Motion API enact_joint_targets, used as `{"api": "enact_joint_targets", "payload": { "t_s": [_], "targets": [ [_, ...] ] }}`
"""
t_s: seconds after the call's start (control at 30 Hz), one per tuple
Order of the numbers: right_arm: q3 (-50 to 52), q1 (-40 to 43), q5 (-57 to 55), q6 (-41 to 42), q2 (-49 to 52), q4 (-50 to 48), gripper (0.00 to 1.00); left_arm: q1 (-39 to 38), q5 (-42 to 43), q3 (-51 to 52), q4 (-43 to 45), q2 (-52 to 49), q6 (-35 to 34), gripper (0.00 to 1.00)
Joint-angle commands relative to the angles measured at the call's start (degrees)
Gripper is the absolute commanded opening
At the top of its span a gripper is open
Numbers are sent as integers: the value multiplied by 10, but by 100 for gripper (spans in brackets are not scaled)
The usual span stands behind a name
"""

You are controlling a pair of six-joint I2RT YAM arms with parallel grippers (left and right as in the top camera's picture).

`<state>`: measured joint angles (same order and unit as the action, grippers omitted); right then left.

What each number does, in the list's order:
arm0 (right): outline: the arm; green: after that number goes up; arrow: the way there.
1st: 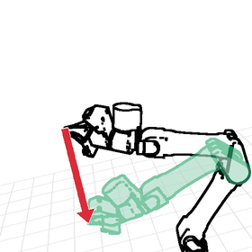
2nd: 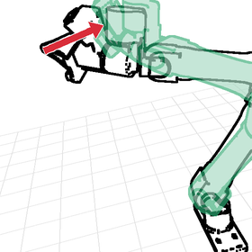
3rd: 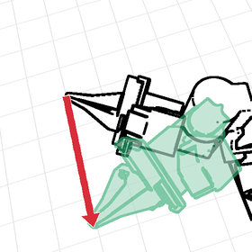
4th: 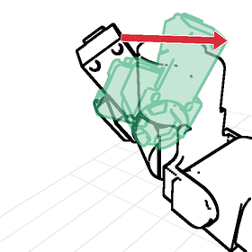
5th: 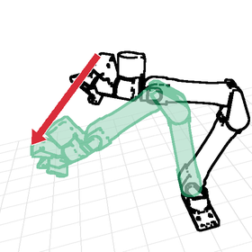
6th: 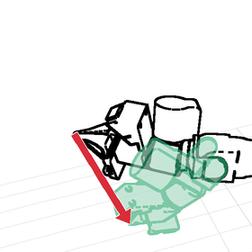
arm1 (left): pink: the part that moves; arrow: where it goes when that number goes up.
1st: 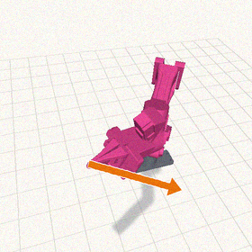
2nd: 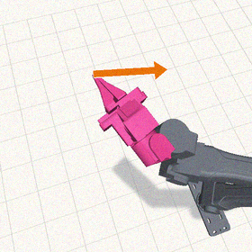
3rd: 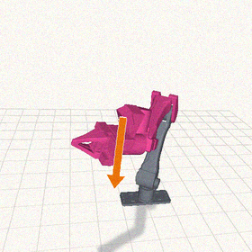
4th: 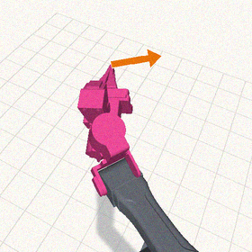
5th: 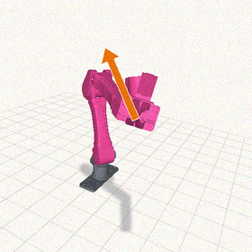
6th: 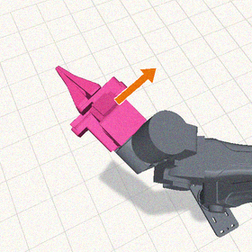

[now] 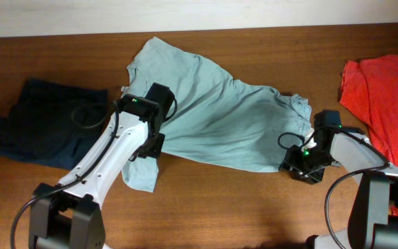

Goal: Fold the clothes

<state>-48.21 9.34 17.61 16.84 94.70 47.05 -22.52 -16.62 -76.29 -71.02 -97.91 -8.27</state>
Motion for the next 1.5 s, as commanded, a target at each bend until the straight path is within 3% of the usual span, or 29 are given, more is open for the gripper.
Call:
{"api": "enact_joint_targets", "payload": {
  "t_s": [0.0,0.2,0.33,0.47,0.53,0.57,0.8,1.13,1.23,1.47],
  "targets": [
    [1,1,-50,16,-2,-51,55,2,-40,-5,-16,12,-39,1],
    [1,0,-48,34,-2,-64,64,2,-40,-5,-21,12,-41,1],
    [1,1,-77,34,-2,-66,64,2,-40,-5,-21,12,-41,1],
    [1,0,-77,34,-2,-59,38,2,-41,-5,-21,12,-41,1],
    [-2,1,-78,34,-3,-55,9,2,-42,-5,-22,12,-41,0],
    [-5,1,-78,34,-5,-52,4,2,-42,-5,-24,12,-41,1],
    [-67,1,-80,14,-85,31,4,2,-47,-51,-54,40,-41,1],
    [-205,1,-177,17,-314,179,4,2,-92,-216,-149,141,-41,0],
    [-249,1,-183,17,-376,192,4,2,-108,-295,-190,166,-33,1],
    [-357,0,-183,15,-416,229,4,2,-108,-501,-255,197,-10,0]
  ]
}}
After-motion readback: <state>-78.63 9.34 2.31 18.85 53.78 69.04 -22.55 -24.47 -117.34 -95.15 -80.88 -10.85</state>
